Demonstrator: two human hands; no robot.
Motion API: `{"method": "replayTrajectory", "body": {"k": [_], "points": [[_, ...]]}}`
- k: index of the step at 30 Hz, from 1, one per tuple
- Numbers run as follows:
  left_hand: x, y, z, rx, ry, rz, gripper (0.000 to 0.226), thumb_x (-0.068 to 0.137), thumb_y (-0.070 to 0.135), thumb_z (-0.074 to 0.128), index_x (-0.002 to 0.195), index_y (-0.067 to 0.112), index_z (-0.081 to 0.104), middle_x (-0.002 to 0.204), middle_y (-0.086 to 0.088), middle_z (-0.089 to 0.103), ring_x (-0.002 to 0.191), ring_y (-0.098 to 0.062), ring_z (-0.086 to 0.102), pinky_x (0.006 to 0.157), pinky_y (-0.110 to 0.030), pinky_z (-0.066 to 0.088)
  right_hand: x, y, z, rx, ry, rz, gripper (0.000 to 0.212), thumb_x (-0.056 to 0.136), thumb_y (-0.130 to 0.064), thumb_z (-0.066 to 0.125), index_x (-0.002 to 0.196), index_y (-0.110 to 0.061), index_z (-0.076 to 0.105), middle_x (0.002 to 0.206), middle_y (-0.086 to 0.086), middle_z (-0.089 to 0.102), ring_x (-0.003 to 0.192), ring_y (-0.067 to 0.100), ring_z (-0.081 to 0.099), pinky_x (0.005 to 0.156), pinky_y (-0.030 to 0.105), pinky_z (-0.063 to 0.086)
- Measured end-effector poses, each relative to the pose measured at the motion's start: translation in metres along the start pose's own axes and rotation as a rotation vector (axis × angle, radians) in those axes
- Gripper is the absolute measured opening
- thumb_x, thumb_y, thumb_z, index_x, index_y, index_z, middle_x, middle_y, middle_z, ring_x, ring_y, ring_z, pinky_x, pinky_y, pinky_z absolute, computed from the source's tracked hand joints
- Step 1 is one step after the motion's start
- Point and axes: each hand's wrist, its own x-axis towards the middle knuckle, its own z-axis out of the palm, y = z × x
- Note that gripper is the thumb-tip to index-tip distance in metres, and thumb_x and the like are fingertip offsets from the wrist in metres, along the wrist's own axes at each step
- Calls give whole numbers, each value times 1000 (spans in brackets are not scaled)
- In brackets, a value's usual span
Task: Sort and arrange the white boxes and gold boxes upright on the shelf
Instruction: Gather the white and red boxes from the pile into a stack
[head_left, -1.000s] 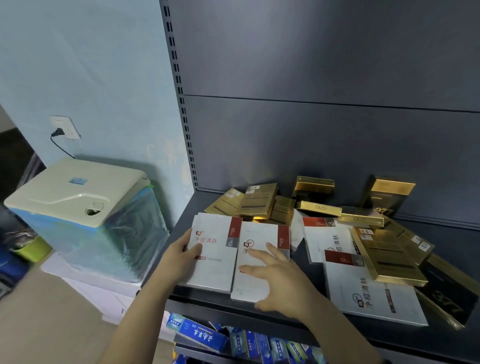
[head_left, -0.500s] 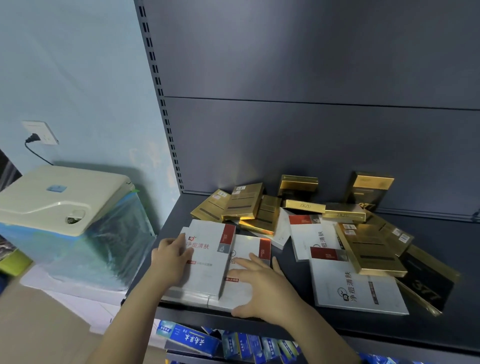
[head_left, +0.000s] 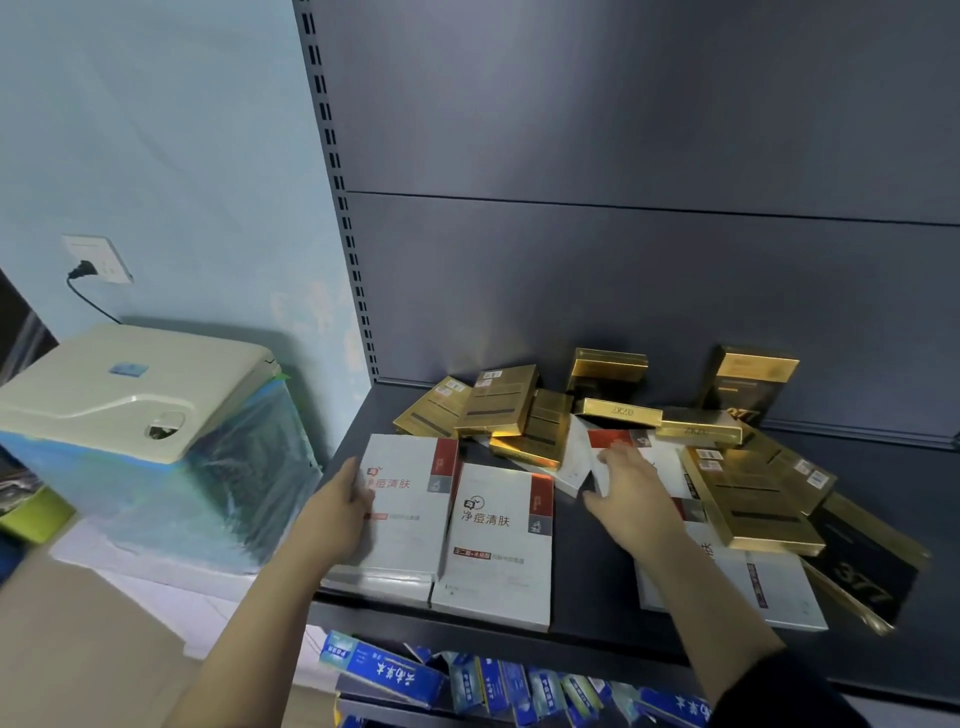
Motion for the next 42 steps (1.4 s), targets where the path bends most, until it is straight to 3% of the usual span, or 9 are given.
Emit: {"method": "replayTrajectory", "body": {"k": [6,9,14,17,24,27,32,35,42], "points": [[10,1,7,110,40,-9,11,96,10,42,103,9,51,116,-13,63,97,-28,54,84,-35,38,11,10,-1,-255,51,202,105,73,-62,68,151,-15,17,161,12,17,147,34,18,115,45,28],[13,5,17,134,333,-25,22,89,18,55,107,5,59,128,-18,52,122,-35,41,101,-39,25,13,5,-5,-285,43,200,97,75,-52,70,149,-15,22,158,15,21,144,37,23,111,45,37],[-3,42,29,-82,476,135,12,89,22,54,88,11,61,101,-7,57,97,-29,46,82,-35,30,9,-6,-19,-240,127,100,59,81,-32,66,133,-18,40,127,8,54,107,24,58,81,33,55],[-9,66,45,-277,312,283,16,91,21,50,76,21,54,81,1,62,80,-20,55,66,-25,36,7,-12,-33,-240,158,76,26,85,-29,59,109,-20,55,89,0,56,76,15,54,63,25,42],[-19,137,85,-865,-476,-37,28,99,40,41,114,21,54,93,-6,73,84,-21,66,69,-31,47,-10,-3,-46,-214,396,-436,41,87,-24,56,128,-25,58,103,-2,72,81,16,67,61,23,46],[-9,151,93,-927,-627,-138,43,95,55,39,102,20,63,85,-10,75,77,-21,70,71,-32,49,-9,8,-42,-48,342,-653,45,81,-24,62,125,-27,64,107,-5,74,95,13,69,78,28,56],[-7,145,104,-827,-456,-93,18,93,27,55,91,13,65,77,-7,75,66,-15,71,52,-20,45,-21,24,-43,692,-85,-255,52,86,-23,70,135,-32,53,123,-13,65,105,-12,59,92,15,47],[-16,132,110,-856,-448,-74,13,94,21,54,85,14,60,74,-8,74,53,-8,64,56,-24,42,-21,29,-42,872,63,-23,44,98,-37,48,141,-26,46,132,-9,54,104,-6,57,78,7,46],[-40,93,105,-1060,-541,-28,13,92,14,59,101,5,59,85,-13,75,64,-14,67,53,-18,48,-6,19,-25,1308,128,525,67,92,-63,36,150,-32,21,152,3,36,137,29,40,111,52,34]]}}
